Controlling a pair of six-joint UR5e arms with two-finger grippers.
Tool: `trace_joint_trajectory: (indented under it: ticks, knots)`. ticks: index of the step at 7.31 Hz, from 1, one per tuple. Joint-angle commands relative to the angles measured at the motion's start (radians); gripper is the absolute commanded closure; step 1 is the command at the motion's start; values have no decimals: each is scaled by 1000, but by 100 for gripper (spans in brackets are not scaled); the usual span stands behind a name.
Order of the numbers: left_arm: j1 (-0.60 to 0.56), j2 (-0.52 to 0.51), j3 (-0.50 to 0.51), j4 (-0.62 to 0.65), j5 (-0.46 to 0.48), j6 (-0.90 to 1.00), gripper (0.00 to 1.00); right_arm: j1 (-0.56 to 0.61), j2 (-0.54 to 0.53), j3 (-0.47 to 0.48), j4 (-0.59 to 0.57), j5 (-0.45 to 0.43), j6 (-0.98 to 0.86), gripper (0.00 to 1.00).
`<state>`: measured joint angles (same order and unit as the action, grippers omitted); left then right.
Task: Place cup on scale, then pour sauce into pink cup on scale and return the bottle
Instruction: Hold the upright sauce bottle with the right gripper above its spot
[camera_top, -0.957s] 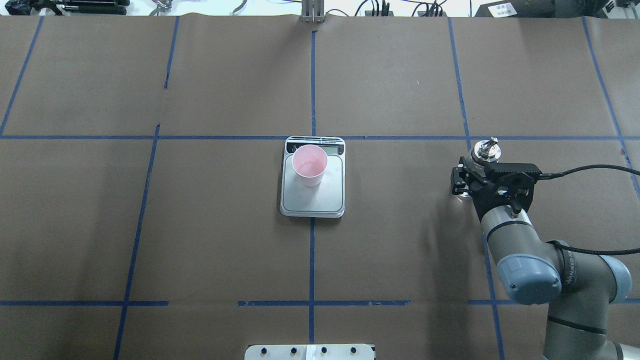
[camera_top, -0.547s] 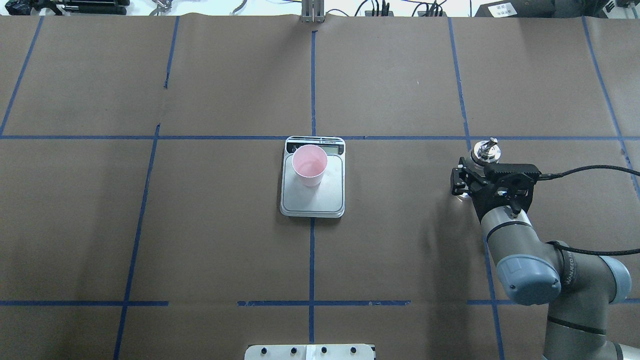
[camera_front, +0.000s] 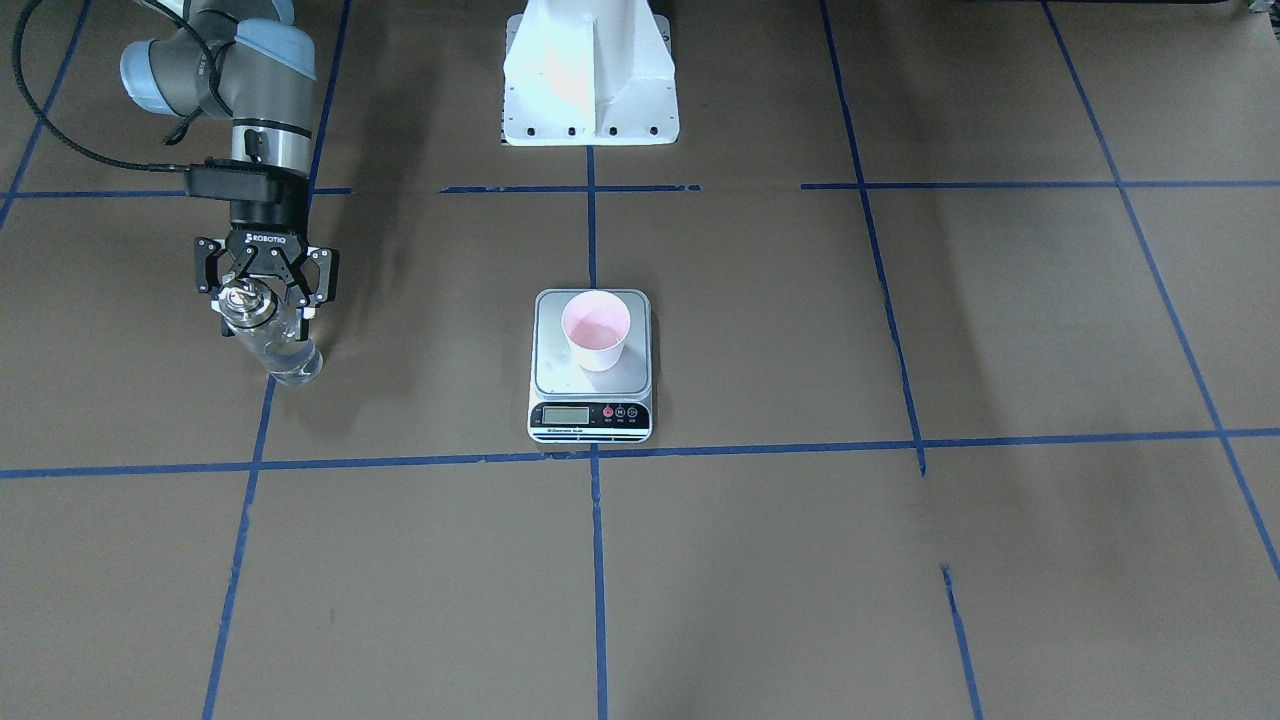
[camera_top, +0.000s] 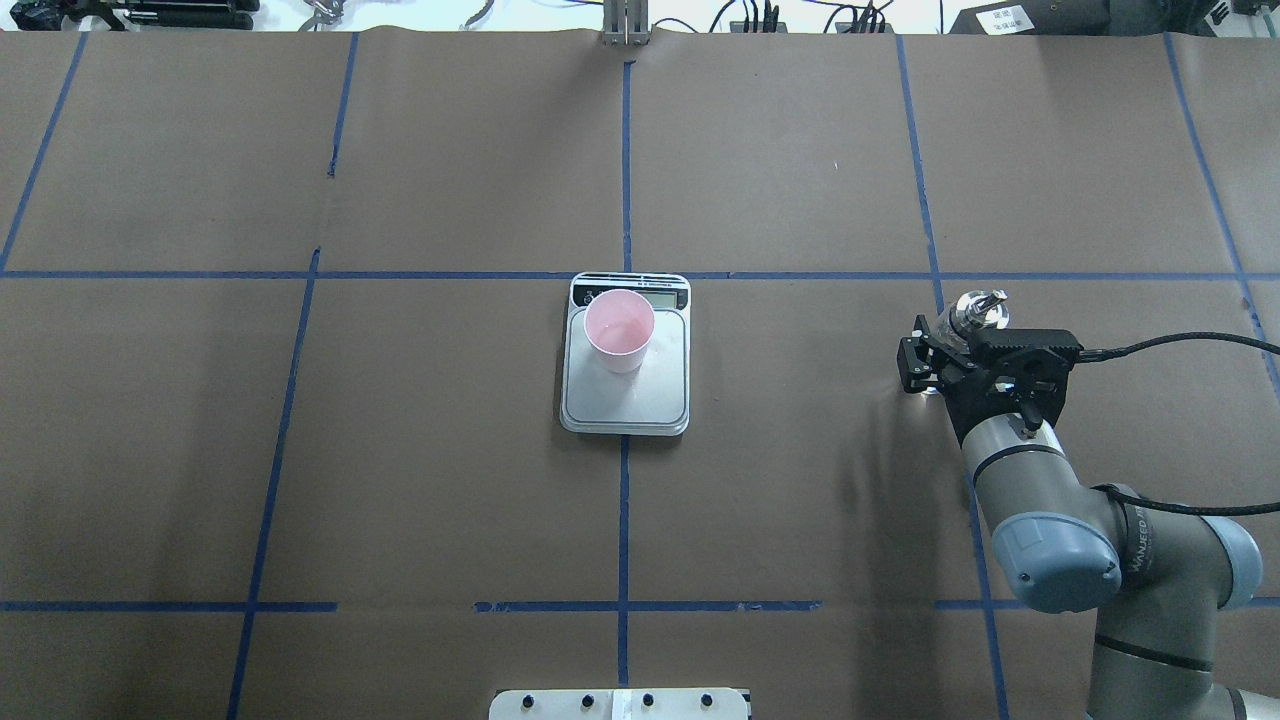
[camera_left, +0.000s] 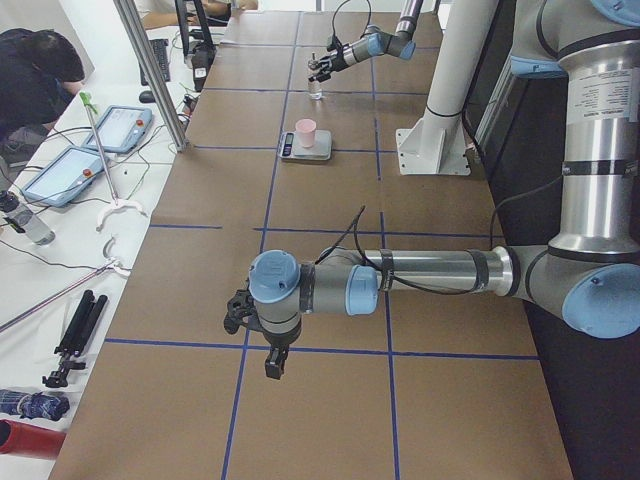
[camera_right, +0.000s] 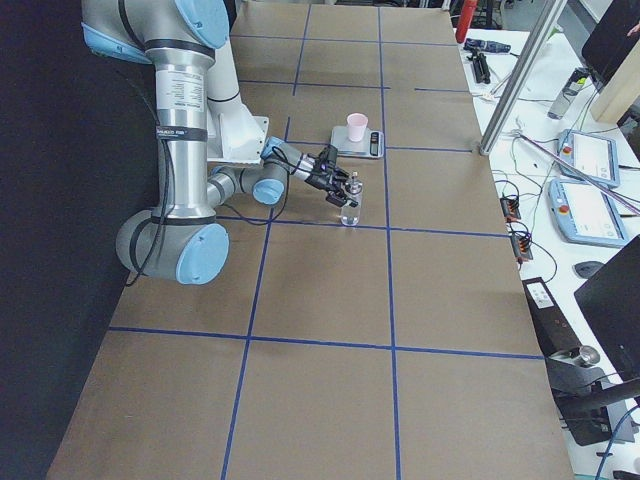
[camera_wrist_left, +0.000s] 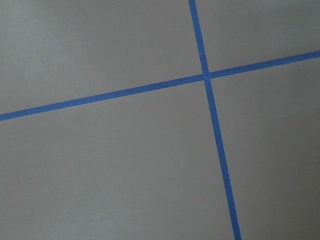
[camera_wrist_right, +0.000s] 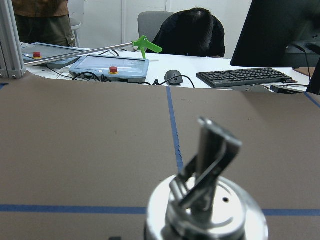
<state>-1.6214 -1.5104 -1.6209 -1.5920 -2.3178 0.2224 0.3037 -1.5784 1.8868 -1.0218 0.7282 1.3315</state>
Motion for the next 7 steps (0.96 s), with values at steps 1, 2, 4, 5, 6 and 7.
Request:
trace_joint_trajectory:
  ticks: [1, 2, 4, 5, 6, 7]
  knots:
    - [0, -1, 1, 1, 0, 0, 0, -1, 0, 0, -1, -9, 0, 0]
    - [0, -1, 0, 1, 0, 0, 0, -1, 0, 1, 0, -9, 0, 0]
    - [0, 1, 0, 1, 0, 0, 0, -8, -2, 0, -1, -26, 0, 0]
    - [0, -1, 0, 1, 0, 0, 0, -12, -3, 1, -1, -36, 0, 0]
    - [0, 1, 0, 1, 0, 0, 0, -17, -3, 1, -1, -44, 0, 0]
    - [0, 1, 0, 1, 0, 0, 0, -21, -6, 1, 0, -47, 0, 0]
